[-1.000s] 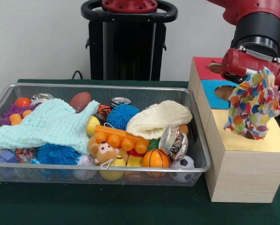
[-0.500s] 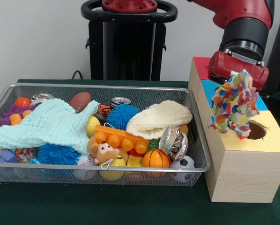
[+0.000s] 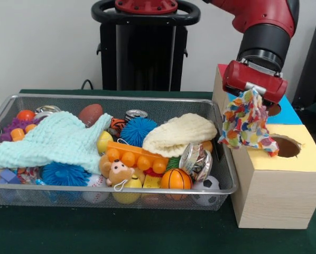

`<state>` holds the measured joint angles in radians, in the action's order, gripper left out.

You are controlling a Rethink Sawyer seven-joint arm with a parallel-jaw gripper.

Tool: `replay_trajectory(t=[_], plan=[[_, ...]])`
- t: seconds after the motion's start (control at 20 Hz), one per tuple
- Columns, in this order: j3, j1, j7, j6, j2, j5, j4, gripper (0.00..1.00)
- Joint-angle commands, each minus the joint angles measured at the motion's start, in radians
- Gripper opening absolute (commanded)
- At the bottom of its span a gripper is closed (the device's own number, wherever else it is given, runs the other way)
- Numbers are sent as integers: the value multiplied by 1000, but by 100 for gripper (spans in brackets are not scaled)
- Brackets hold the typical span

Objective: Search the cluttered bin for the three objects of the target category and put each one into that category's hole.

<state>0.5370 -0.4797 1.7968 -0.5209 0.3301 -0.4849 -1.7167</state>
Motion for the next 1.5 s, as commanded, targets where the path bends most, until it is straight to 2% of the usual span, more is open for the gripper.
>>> replay_trajectory(t=[0.05,0.5,0.8,1.1,1.5], plan=[[-150,-10,307,-49,-30,-75,-69,0],[-156,-34,288,-32,-32,-113,-41,0],[-192,-6,294,-33,-21,-48,-12,0],[-208,8,261,-34,-8,22,5,0],[-204,6,211,-21,-13,63,31,0]])
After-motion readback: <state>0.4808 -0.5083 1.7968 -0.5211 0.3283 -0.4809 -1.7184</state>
